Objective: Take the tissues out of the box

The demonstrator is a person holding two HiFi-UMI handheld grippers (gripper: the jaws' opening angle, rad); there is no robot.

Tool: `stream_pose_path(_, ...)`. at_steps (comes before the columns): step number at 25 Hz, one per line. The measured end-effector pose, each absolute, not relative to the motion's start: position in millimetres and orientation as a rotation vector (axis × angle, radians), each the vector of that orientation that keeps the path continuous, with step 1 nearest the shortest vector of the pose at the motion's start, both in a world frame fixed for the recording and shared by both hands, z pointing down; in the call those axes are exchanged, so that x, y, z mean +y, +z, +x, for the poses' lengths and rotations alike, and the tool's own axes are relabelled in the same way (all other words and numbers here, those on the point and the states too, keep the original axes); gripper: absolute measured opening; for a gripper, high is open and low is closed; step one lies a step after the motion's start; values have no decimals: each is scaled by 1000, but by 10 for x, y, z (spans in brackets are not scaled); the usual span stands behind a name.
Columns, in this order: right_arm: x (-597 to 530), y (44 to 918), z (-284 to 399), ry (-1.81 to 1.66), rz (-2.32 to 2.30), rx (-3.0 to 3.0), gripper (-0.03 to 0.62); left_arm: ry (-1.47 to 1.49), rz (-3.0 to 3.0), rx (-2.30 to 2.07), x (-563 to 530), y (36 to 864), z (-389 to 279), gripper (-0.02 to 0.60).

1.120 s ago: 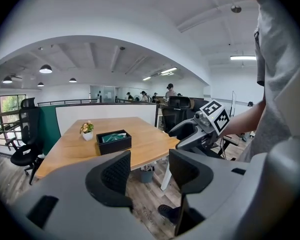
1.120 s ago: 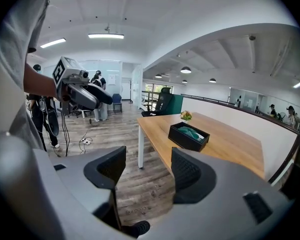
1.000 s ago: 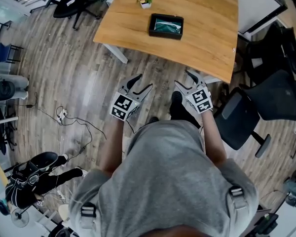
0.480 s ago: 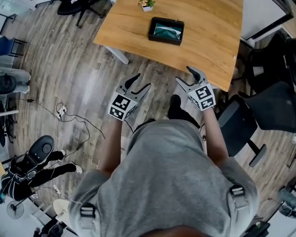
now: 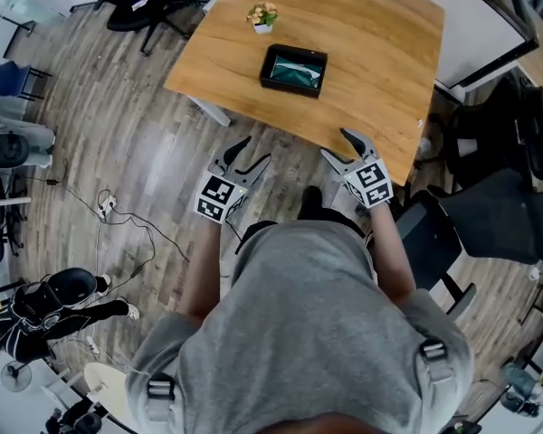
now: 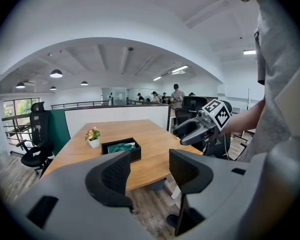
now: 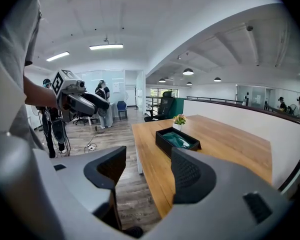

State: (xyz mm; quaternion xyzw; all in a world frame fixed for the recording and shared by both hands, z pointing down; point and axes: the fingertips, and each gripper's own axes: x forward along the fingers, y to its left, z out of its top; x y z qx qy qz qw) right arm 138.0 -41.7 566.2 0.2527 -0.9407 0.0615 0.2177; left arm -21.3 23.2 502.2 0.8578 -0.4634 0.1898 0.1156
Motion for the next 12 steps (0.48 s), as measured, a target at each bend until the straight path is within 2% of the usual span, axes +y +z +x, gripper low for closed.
stream_pose_path(12, -874, 5782, 1620, 165, 629, -2630, 287, 561, 2477, -1421, -133, 5071, 113, 247)
